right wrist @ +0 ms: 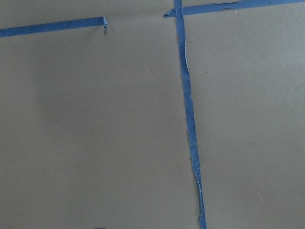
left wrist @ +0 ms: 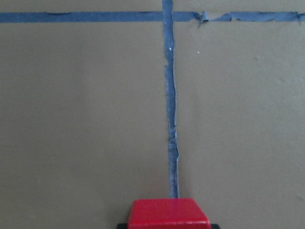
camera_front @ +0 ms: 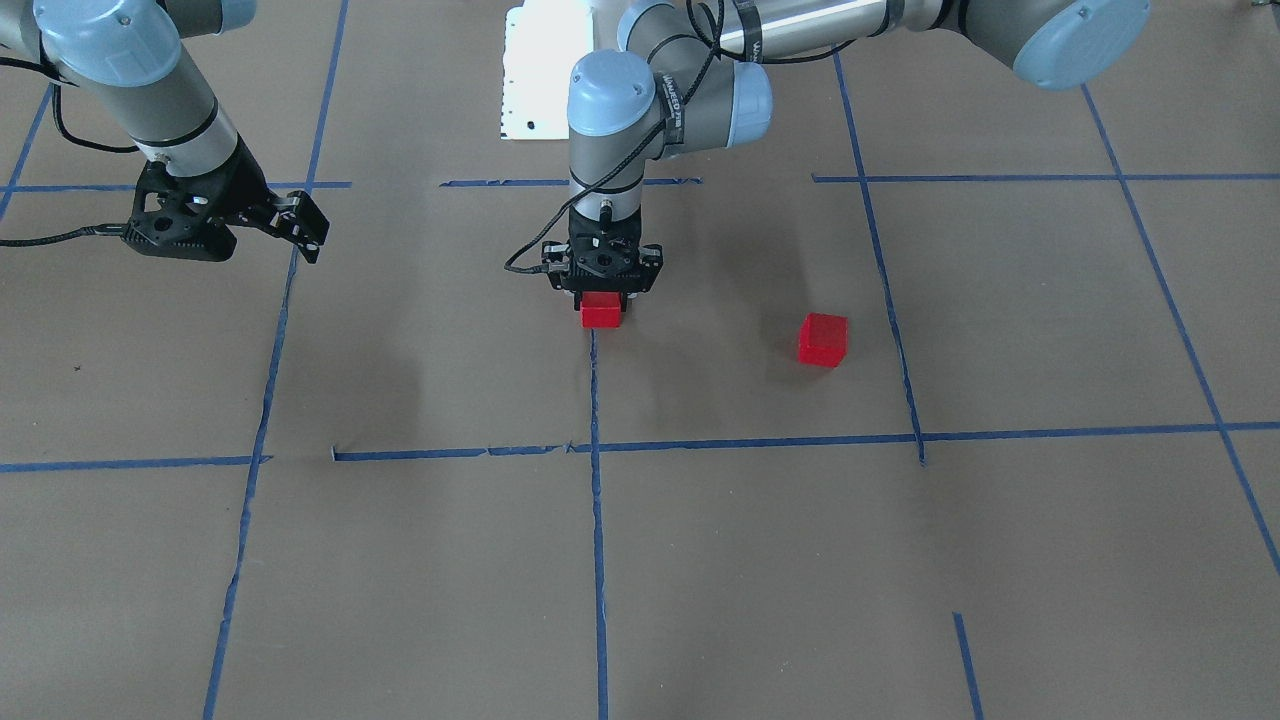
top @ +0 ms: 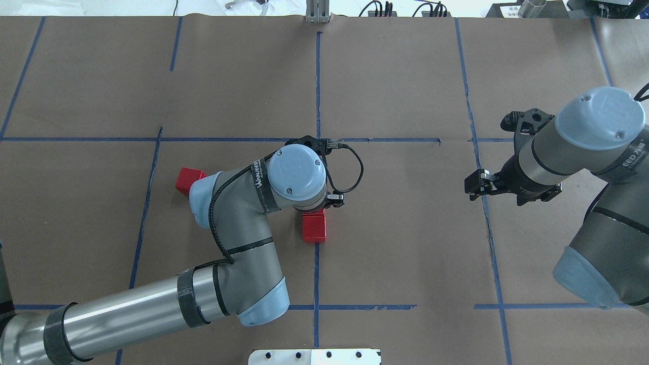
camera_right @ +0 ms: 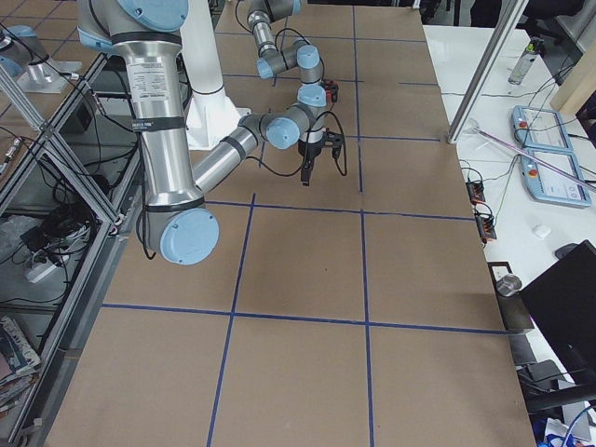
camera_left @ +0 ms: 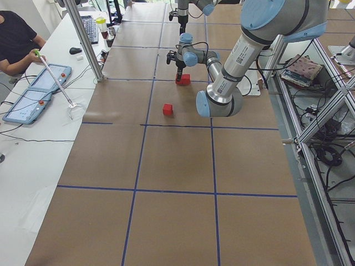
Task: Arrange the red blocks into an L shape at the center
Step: 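Set the cube down behind the center cube and open the left gripper, then move the left gripper to the last red cube and grasp it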
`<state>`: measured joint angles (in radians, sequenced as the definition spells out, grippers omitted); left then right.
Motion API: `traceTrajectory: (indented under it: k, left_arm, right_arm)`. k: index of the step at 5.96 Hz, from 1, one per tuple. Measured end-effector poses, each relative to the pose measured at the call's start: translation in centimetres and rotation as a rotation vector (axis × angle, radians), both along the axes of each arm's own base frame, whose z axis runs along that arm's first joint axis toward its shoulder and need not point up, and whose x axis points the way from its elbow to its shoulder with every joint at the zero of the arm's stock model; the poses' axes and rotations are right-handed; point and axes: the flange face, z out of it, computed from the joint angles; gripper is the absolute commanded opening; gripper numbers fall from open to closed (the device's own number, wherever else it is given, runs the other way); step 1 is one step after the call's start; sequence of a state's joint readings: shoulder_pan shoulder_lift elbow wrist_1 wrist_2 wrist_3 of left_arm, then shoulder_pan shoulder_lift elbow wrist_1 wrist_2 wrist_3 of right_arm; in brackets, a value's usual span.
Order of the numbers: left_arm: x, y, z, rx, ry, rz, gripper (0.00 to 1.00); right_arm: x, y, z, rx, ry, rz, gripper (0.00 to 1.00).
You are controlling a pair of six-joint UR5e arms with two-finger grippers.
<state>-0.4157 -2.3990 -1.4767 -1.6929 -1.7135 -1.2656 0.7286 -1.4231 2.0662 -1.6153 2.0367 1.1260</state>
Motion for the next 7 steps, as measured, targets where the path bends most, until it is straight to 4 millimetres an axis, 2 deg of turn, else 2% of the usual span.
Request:
traceTrajectory:
  k: [2,3,4,5,6,7]
  left_arm:
    - [-0.8,0.0,-1.0,0.009,0.022,-0.004,0.95]
    - [-2.4,-0.7,-1.9,0.021,0.045,-0.018,0.95]
    - [-5.4,-2.0,-1.6,0.04,0.063,-0.039,0.95]
    - [-9.0,-3.0,0.3,0.083,0.057,-0.039,0.95]
    - [-12.4,-4.1,3.1,0.129,0.03,-0.014,0.95]
    - [-16.0,-6.0,6.7,0.159,-0.011,0.038,0.95]
  right_arm:
    - [0.2,-0.1,-0.1,0.0,-0.002,0.002,1.0]
    - [0.7,-0.4,-0.2,-0.006,-0.01,0.007,1.0]
    - [1.9,-1.1,-0.2,-0.013,-0.03,0.003,1.0]
    - [3.7,-1.7,0.4,-0.012,-0.041,-0.012,1.0]
    - [5.5,-2.1,1.7,-0.008,-0.037,-0.024,1.0]
    - [6.6,-2.3,2.6,-0.004,-0.029,-0.031,1.0]
